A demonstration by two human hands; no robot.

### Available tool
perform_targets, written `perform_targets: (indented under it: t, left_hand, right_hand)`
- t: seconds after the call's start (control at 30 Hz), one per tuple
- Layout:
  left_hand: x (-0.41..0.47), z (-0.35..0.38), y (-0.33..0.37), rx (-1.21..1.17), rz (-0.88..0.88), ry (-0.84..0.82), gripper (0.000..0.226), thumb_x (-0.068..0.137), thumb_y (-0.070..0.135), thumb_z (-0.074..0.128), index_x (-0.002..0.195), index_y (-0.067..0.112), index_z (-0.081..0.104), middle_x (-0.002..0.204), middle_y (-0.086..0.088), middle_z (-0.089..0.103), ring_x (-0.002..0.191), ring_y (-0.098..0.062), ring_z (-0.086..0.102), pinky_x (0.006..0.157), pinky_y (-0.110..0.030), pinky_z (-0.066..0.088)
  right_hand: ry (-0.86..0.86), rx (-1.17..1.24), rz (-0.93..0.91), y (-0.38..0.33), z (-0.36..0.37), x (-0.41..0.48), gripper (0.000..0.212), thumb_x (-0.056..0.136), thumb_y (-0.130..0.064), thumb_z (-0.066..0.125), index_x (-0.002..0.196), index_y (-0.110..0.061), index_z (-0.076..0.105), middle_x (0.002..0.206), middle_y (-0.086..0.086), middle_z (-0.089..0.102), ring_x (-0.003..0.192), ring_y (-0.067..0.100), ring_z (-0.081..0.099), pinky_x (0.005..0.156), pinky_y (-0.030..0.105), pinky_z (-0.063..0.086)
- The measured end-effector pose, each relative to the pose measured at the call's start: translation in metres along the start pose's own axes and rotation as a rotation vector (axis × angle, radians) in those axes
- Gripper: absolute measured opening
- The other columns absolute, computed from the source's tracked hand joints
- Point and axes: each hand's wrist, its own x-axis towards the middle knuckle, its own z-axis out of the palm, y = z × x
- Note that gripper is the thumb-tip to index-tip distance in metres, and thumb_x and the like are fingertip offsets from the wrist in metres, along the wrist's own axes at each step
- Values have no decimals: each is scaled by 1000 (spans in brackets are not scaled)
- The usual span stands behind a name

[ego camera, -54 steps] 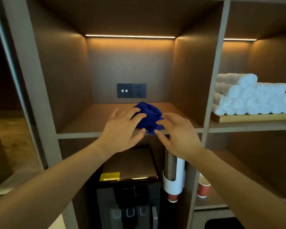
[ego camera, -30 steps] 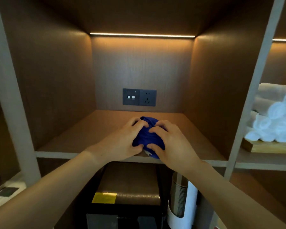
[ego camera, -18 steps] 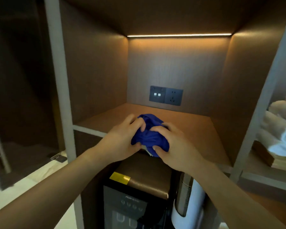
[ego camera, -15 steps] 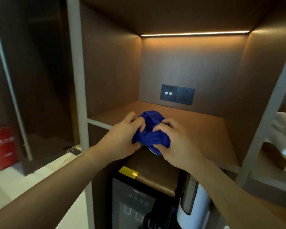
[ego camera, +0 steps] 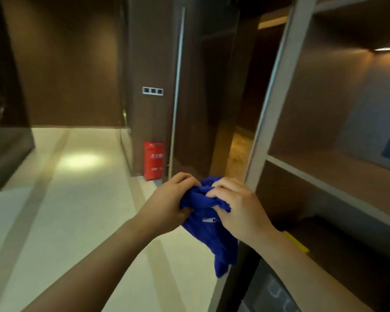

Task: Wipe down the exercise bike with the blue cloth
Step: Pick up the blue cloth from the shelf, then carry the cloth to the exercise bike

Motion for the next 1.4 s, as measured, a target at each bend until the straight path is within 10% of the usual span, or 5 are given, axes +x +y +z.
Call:
perform_targets:
  t: [0.33,0.7,1.03,1.4]
  left_hand:
    - [-200,-191,-178,282,-540,186,22,72,17,63,89,28,56,98,20,49,68,-7,52,54,-16,43]
    - [-446,-375,-245,602,-1024,365,36,78,16,60,106,38,59,102,26,42,81,-4,53,67,-11,42]
    - [-575,-489,-344,734,-1253,494,31,83,26,63,112,37,58,107,19,56,86,-6,54,72,-24,50]
    - [-674,-668,-512,858,-1546,389,20,82,43,59,101,40,57,98,17,57,80,-8,56,66,-28,51]
  right_hand:
    - [-192,469,-294,-214,231,132,45,65,13,55,99,-14,66,109,0,61,101,20,51,90,16,35]
    - [-427,1005,-635,-511,389,222,33,81,-1,58,102,-25,55,97,-18,51,88,0,51,77,9,41]
    - [-553,1153,-698,-703,507,300,54,81,-1,58,120,-36,43,103,-17,55,94,2,55,81,14,50]
    - [-477,1149,-945,-915,659,440,20,76,2,66,90,-13,66,90,-1,58,79,15,53,68,19,46]
